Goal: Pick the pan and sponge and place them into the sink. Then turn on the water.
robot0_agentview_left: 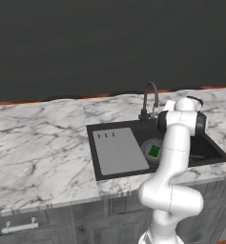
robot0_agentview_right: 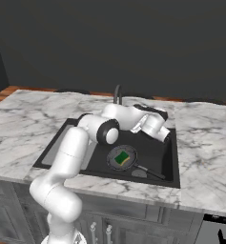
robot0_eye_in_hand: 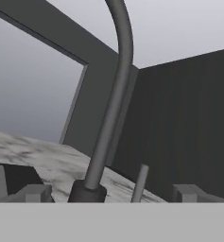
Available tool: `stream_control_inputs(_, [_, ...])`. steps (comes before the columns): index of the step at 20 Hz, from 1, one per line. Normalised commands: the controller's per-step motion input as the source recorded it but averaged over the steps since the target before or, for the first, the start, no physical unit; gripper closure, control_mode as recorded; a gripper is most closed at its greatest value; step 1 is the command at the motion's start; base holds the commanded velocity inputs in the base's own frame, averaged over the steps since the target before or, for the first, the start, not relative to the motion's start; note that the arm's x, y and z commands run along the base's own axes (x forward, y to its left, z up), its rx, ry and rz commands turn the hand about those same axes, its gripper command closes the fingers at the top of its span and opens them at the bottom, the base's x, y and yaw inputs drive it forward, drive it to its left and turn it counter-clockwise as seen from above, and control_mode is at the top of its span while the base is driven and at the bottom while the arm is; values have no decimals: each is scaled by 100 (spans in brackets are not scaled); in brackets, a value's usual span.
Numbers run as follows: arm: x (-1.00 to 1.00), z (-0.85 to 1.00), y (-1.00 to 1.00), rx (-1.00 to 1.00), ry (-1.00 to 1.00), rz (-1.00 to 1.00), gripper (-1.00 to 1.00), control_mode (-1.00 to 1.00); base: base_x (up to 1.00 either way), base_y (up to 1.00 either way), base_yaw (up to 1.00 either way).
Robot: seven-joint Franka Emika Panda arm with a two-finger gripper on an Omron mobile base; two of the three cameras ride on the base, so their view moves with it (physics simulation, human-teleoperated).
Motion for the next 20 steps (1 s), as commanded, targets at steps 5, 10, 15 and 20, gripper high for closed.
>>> stream_control_inputs(5, [45, -7, 0, 0, 12, -1, -100, -100, 0, 0, 0])
stream_control_inputs(10, [65, -17, 0, 0, 17, -2, -100, -100, 0, 0, 0])
stream_control_inputs(15, [64, -26, 0, 0, 14, -2, -100, -100, 0, 0, 0])
stream_control_inputs(20, [47, -36, -15, 0, 7, 0, -100, -100, 0, 0, 0])
